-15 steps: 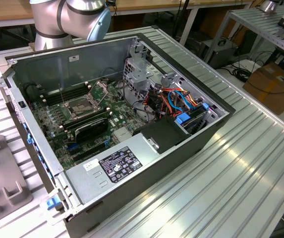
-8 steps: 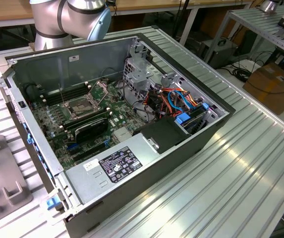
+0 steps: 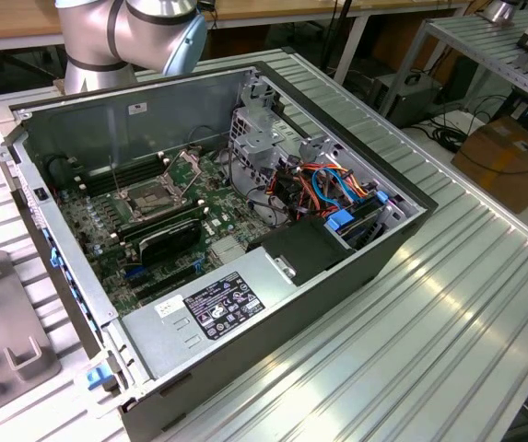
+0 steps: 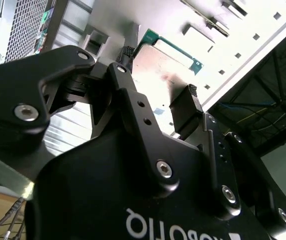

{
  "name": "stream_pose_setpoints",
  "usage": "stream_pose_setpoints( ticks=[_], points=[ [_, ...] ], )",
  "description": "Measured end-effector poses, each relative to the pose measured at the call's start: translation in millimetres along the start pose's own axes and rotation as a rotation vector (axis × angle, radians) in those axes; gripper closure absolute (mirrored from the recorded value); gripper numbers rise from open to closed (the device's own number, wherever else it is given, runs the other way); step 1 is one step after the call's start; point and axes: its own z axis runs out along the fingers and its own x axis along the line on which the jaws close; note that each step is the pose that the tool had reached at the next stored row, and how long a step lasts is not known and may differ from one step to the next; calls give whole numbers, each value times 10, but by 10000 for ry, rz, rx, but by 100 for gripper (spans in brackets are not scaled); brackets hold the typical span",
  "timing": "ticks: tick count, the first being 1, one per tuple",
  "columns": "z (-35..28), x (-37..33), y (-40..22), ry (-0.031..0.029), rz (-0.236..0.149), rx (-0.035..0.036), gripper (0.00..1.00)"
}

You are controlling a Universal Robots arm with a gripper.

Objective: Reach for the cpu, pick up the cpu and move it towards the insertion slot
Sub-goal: 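Pick up the cpu and move it towards the insertion slot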

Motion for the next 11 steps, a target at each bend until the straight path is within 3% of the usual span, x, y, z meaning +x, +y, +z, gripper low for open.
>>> stream_pose_setpoints(
  ticks=[11],
  points=[
    [-1,-139,-7,0,0,0,45]
  ],
)
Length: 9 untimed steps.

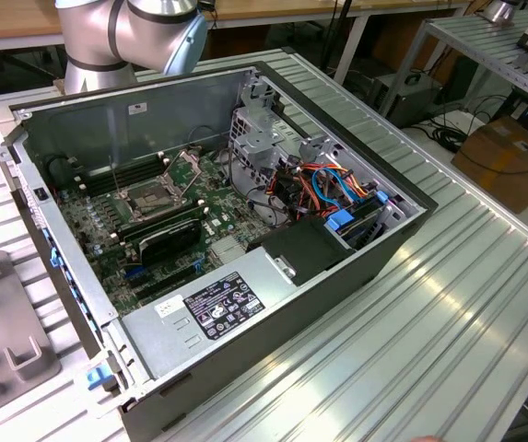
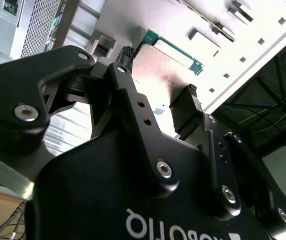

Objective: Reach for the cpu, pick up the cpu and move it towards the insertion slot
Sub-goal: 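Pick up the cpu and move it towards the insertion slot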

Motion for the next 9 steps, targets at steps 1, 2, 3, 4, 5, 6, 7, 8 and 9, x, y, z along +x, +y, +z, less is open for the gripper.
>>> stream_pose_setpoints(
  ticks=[1,2,3,4,5,6,7,8,9],
  points=[
    [0,-15,-1,0,-1,0,45],
    [0,-29,-1,0,0,0,45],
    [0,-38,-2,0,0,1,45],
    [0,-42,-2,1,1,5,45],
    [0,-51,-2,1,0,7,45],
    [-1,-59,-3,1,1,7,45],
    [-1,-63,-3,1,1,7,45],
    [-1,-65,-3,1,1,9,45],
    [-3,-67,-3,2,1,13,45]
  ],
)
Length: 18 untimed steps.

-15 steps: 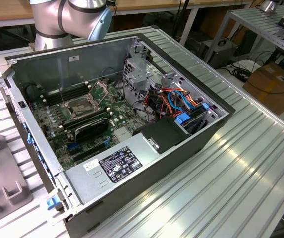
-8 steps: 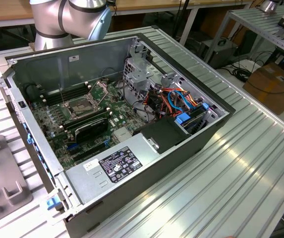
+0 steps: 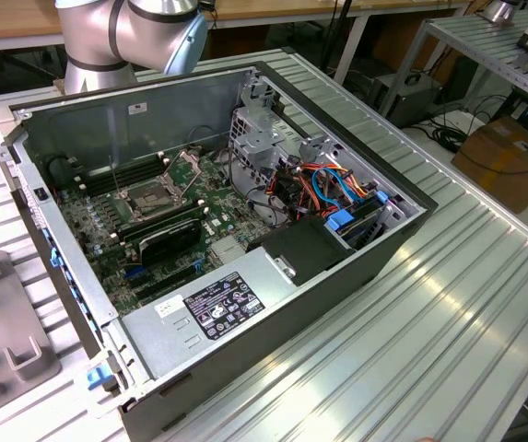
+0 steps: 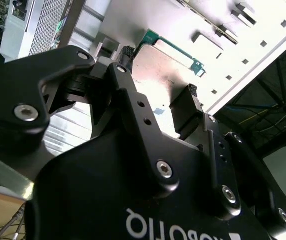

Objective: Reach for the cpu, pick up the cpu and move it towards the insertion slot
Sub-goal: 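Pick up the cpu and move it towards the insertion slot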

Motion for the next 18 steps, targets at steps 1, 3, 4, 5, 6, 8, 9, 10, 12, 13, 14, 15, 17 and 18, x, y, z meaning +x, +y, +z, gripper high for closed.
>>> stream_pose_setpoints(
  ticks=[1,3,4,5,6,8,9,10,12,13,14,15,17,18],
  points=[
    [-9,-1,0,1,0,9,45],
    [-10,-17,-1,0,-3,14,45],
    [-10,-36,-2,3,0,14,45],
    [-8,-51,-3,3,0,14,45],
    [-8,-89,-4,6,0,14,45],
    [-9,-211,-10,9,0,12,45],
    [-10,-251,-12,9,0,13,45],
    [-10,-273,-13,10,-1,13,45],
    [-9,-326,-15,10,0,13,45],
    [-3,-360,-17,8,-1,12,45],
    [-3,-371,-17,9,0,13,45],
    [-3,-383,-18,9,0,13,45],
    [-3,-413,-19,9,0,13,45],
    [-3,-443,-21,8,-1,12,45]
  ],
)
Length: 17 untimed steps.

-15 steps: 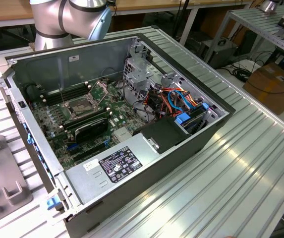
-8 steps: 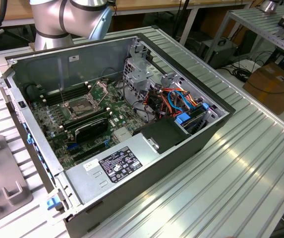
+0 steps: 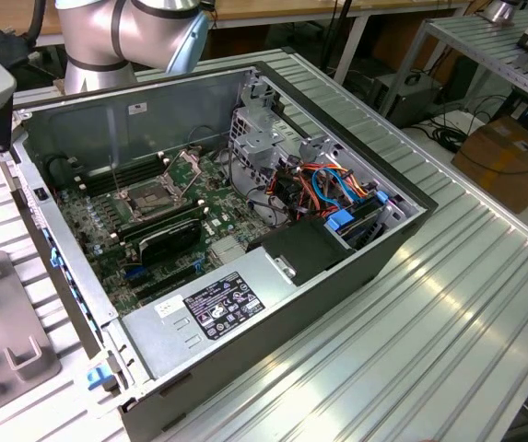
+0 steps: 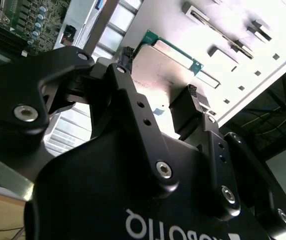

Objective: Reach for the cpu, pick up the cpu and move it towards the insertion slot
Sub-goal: 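Pick up the cpu and move it towards the insertion slot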

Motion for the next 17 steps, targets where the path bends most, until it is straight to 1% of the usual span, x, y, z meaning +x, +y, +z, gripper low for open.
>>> stream_pose_setpoints(
  ticks=[1,2,7,10,12,13,15,17],
  points=[
    [-1,-31,-2,1,0,1,45],
    [-2,-110,-5,1,0,1,45],
    [-2,-226,-11,1,0,1,45],
    [-3,-266,-12,2,1,3,45],
    [-4,-305,-14,1,0,2,45],
    [-4,-346,-14,1,1,3,45],
    [-4,-396,7,1,0,2,45],
    [-3,-430,7,1,0,2,45]
  ],
)
